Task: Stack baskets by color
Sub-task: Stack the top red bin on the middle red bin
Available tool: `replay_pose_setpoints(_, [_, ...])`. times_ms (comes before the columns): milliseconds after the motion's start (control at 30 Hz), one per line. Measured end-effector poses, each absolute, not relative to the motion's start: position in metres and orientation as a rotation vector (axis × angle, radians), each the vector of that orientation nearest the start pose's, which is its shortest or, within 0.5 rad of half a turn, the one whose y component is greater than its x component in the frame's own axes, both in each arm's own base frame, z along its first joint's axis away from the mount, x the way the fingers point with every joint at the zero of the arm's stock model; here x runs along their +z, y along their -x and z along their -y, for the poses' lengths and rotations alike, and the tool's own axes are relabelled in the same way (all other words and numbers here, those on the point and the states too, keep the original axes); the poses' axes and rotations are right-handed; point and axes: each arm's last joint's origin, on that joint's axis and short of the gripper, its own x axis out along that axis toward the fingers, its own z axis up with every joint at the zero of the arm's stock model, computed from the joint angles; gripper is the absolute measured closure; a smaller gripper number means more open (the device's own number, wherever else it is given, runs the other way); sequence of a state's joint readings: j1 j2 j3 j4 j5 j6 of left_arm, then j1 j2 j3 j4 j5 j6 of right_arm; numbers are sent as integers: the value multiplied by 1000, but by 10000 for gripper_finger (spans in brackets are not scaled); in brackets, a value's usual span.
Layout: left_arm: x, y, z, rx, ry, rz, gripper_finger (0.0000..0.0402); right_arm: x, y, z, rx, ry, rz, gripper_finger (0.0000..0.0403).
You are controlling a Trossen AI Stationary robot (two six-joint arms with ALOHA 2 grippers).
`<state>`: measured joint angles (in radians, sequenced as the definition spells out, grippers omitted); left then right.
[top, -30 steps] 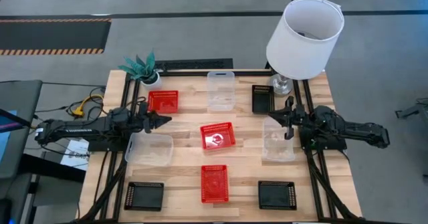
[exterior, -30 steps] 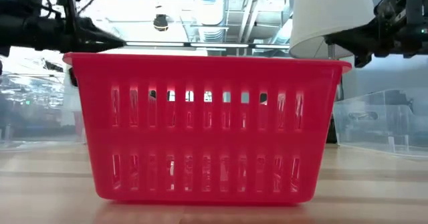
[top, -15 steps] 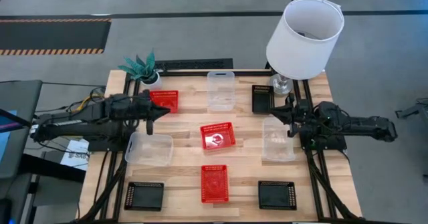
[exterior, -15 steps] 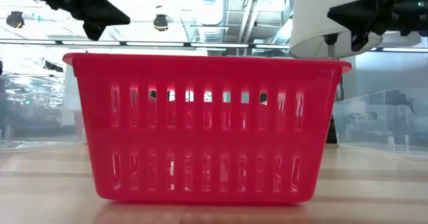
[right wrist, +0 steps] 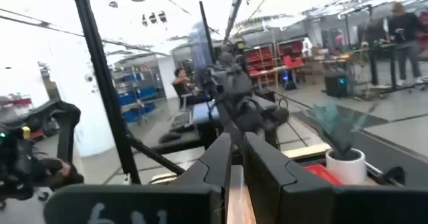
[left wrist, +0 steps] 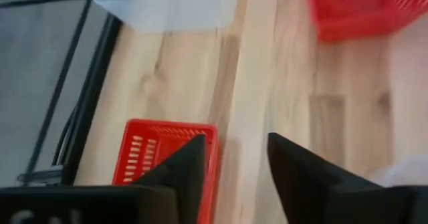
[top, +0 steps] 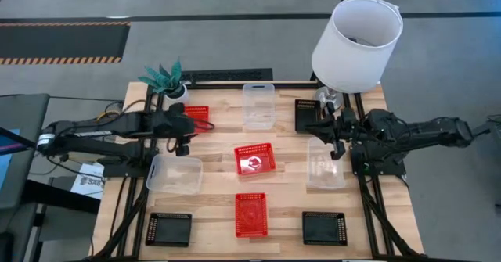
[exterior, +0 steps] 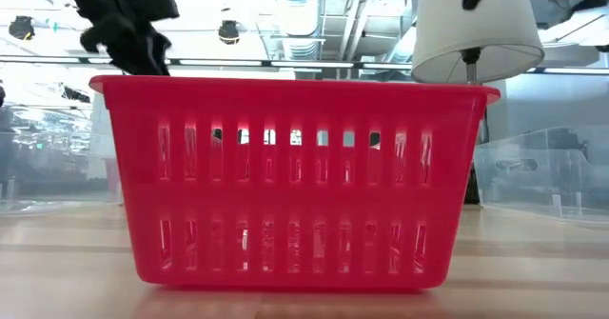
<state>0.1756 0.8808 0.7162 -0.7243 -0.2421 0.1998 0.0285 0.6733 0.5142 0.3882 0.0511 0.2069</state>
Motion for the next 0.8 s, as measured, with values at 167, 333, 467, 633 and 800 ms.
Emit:
replay_pose_setpoints(167, [228, -178, -48, 273, -248, -1100, 187, 309, -179, -6, -1, -215, 76, 330])
replay_pose_setpoints(333, [207, -190, -67, 264, -245, -1230, 174, 299, -197, -10, 3, -211, -35, 288])
replay_pose_setpoints(467, [194, -196, -84, 298, -193, -1258, 177, 294, -204, -10, -2, -208, -68, 243])
replay_pose_setpoints(633, [177, -199, -99, 290, -120, -1324, 191, 288, -208, -9, -14, -203, -103, 204])
replay_pose_setpoints(800, [165, -202, -101, 230, -67, -1359, 213, 285, -208, -9, -17, -198, -133, 196])
